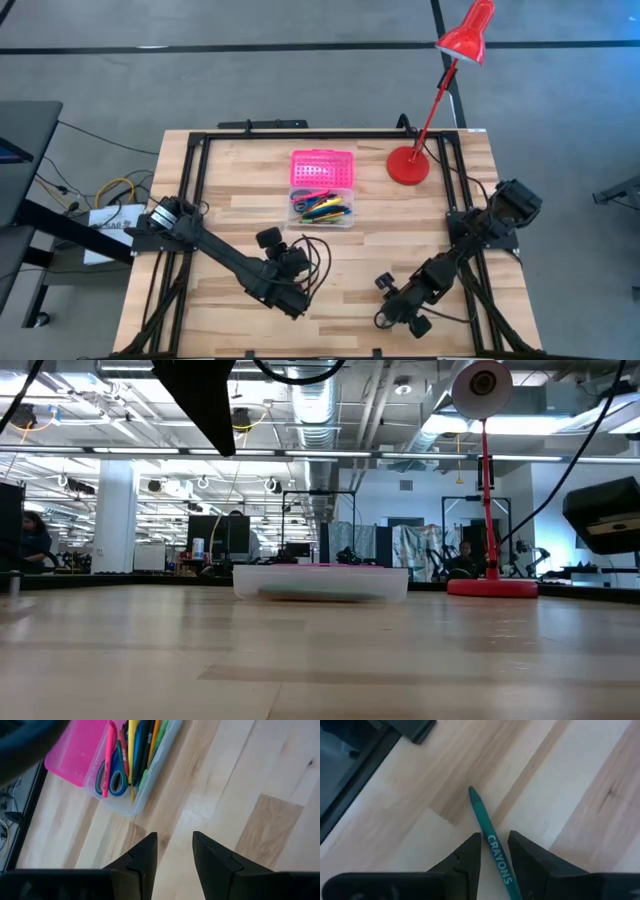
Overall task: Pick & place school supplies into a supply box
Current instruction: Put the green crayon into the pink supply box
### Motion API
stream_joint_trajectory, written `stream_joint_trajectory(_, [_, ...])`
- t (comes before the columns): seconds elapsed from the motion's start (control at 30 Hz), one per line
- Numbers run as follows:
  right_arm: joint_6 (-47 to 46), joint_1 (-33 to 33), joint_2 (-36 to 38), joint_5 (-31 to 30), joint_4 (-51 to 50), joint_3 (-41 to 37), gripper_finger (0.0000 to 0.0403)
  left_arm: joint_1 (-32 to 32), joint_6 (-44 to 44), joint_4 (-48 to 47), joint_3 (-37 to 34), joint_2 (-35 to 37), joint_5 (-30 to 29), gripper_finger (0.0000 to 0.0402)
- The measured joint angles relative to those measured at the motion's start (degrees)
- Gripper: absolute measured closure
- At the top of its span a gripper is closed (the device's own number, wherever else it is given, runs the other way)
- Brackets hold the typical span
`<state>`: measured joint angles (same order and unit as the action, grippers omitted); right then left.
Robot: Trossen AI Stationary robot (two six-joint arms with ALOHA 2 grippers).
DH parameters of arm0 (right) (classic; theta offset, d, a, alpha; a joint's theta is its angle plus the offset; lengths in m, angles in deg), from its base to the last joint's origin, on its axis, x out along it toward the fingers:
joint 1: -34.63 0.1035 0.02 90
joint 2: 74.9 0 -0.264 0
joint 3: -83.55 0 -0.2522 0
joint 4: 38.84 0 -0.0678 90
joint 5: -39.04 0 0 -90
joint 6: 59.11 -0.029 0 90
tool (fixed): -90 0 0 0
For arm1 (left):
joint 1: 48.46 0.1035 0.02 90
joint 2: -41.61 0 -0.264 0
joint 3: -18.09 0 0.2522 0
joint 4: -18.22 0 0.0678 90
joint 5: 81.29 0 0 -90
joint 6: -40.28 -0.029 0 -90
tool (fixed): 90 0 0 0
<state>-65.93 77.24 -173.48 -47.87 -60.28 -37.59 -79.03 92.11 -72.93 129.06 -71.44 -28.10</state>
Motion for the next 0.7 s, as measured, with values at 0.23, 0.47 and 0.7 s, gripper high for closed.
stream_joint_trajectory(0.23, [-2.7, -0.8, 0.2, -0.1, -4.7, 0.1, 0.0329, -0.3, 3.9, -0.5, 0.0, 0.0, -1.6, 0.0283])
stream_joint_trajectory(0.47, [-10.9, -1.9, 0.2, 0.1, -5.0, 0.0, 0.0395, -0.6, 9.4, -4.6, 0.0, 0.0, -4.3, 0.0283])
stream_joint_trajectory(0.7, [-23.0, -2.5, 0.1, -1.1, -4.9, -0.1, 0.0384, -0.6, 14.4, -12.3, 0.0, 0.0, -5.0, 0.0283])
